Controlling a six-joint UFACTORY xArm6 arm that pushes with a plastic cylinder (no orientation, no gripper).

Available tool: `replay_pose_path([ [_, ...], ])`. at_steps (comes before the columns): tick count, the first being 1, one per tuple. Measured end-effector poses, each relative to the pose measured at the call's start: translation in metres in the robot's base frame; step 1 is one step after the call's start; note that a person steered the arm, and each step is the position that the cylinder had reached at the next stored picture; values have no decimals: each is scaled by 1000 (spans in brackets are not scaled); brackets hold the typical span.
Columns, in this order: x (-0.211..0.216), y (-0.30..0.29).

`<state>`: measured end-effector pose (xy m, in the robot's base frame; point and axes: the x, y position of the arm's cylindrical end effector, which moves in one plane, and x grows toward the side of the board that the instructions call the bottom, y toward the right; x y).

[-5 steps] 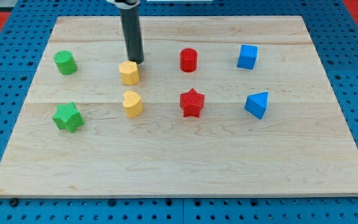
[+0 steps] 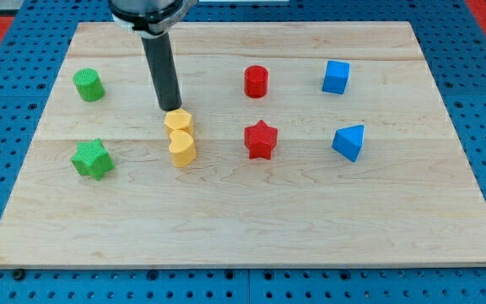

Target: Slide the red circle to the red star

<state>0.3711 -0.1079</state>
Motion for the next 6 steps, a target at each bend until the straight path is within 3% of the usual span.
replay_pose_path([
  [1, -41, 3],
  [3, -77, 122],
  [4, -65, 155],
  [5, -31, 152],
  [6, -23, 129],
])
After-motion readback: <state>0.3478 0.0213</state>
